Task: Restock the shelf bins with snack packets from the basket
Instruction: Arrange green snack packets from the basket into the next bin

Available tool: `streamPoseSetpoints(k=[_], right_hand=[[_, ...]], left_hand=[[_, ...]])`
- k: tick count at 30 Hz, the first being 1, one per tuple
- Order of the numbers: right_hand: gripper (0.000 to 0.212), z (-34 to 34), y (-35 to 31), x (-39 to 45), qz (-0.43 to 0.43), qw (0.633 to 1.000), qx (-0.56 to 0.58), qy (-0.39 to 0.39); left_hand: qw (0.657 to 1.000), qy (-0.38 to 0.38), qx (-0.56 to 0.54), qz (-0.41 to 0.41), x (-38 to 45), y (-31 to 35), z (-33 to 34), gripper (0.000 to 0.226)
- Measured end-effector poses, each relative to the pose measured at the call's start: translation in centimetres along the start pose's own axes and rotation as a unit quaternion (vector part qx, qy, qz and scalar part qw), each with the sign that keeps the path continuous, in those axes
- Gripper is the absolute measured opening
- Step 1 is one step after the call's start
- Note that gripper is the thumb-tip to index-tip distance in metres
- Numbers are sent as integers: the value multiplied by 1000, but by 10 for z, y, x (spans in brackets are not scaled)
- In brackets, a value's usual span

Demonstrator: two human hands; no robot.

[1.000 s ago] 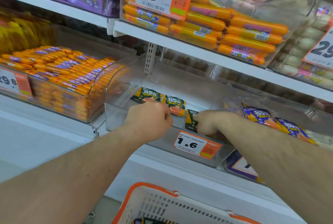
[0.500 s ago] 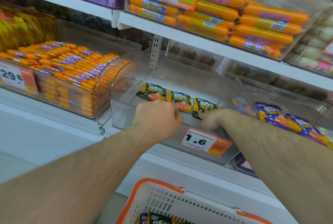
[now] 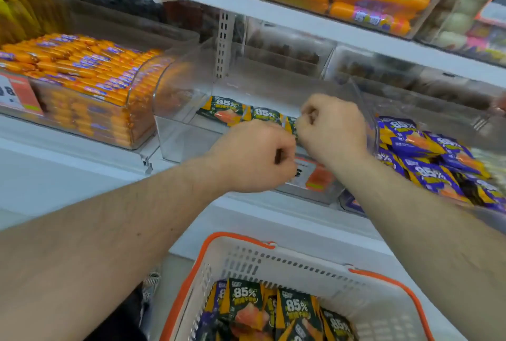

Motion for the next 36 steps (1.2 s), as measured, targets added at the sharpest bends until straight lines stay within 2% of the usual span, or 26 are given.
streamPoseSetpoints(k=[1, 2, 3, 5, 8, 11, 13, 15, 17, 19, 21, 24, 27, 32, 36], right_hand=[[16, -10, -3, -19, -71, 993, 19, 91], [14, -15, -5, -40, -135, 980, 44, 143], [14, -13, -4, -62, -179, 968, 69, 160], [16, 8, 5, -106, -196, 966, 111, 126], [19, 60, 18, -172, -160, 977, 143, -6], [25, 121, 27, -229, -99, 961, 126, -224], [26, 153, 34, -259, -42, 916, 83, -391], [23, 175, 40, -286, 14, 861, 53, -506], [20, 187, 44, -308, 65, 819, 48, -569], [19, 188, 42, -322, 95, 791, 45, -602], [27, 186, 41, -330, 74, 786, 24, -613], [34, 184, 38, -334, 21, 799, -12, -601], [37, 184, 39, -337, 65, 818, 21, -572], [21, 167, 41, -294, 116, 861, 80, -489], [13, 130, 35, -240, 124, 860, 139, -475]], left_hand=[[997, -71, 32, -21, -3, 0, 8, 25], [988, -133, 65, -34, -8, -3, 17, 24], [978, -188, 71, -46, -13, -4, 26, 21], [965, -250, 54, -61, -22, -4, 38, 19], [945, -312, 32, -93, -31, -6, 49, 17], [911, -396, 38, -106, -41, -10, 64, 22], [890, -440, 40, -113, -46, -13, 73, 25], [872, -471, 52, -121, -49, -18, 79, 28], [859, -491, 62, -130, -51, -20, 84, 30], [849, -507, 76, -131, -53, -22, 87, 33], [843, -515, 83, -134, -54, -23, 89, 35], [842, -516, 75, -135, -54, -20, 90, 37], [842, -515, 70, -141, -53, -19, 89, 37], [848, -503, 44, -160, -51, -19, 79, 37], [858, -484, 24, -168, -48, -21, 63, 43]])
Point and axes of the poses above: each hand's wrist, its own x-axis towards the middle knuckle, its own z-axis out of the palm, y = z × x, the point moved 4 cm from there along x, towards the middle knuckle, and after that the axes turned 1 degree about -x, right-handed, at the moved point
